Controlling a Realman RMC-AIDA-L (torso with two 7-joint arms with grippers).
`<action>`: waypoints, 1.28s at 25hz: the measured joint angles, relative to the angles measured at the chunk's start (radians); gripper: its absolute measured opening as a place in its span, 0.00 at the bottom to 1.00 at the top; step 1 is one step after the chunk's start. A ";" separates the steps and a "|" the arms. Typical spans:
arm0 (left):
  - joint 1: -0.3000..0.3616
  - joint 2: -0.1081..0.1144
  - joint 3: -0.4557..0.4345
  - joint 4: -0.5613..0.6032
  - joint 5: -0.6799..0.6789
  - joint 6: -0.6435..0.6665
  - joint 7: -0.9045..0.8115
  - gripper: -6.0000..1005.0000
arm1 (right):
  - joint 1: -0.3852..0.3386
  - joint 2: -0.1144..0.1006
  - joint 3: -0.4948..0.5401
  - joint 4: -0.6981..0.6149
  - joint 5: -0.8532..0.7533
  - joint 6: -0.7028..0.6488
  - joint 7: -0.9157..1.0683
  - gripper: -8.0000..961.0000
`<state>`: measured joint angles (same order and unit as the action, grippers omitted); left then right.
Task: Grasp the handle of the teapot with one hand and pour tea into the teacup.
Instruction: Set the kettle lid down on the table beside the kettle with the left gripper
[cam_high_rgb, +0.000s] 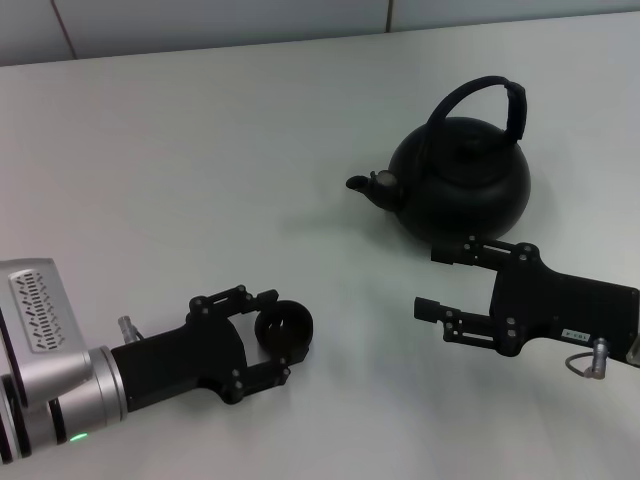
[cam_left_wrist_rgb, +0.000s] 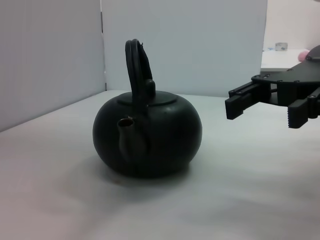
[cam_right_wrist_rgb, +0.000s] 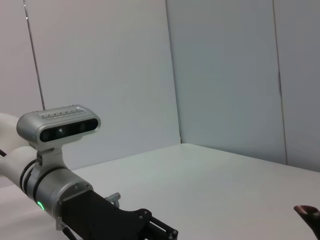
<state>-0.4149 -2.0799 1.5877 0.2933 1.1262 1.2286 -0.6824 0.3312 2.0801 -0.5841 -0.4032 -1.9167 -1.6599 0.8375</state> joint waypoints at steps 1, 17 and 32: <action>0.000 0.000 0.000 0.000 0.001 0.000 0.001 0.69 | 0.000 0.000 0.000 0.000 0.000 0.000 0.000 0.74; 0.004 0.000 0.002 0.006 -0.009 -0.016 -0.019 0.70 | 0.007 -0.002 -0.002 -0.004 -0.001 -0.012 0.005 0.74; 0.005 0.000 0.012 0.014 -0.008 -0.015 -0.027 0.80 | 0.010 -0.002 0.000 -0.003 0.001 -0.005 0.001 0.74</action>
<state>-0.4103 -2.0799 1.5996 0.3075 1.1178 1.2140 -0.7093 0.3408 2.0785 -0.5845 -0.4058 -1.9154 -1.6650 0.8386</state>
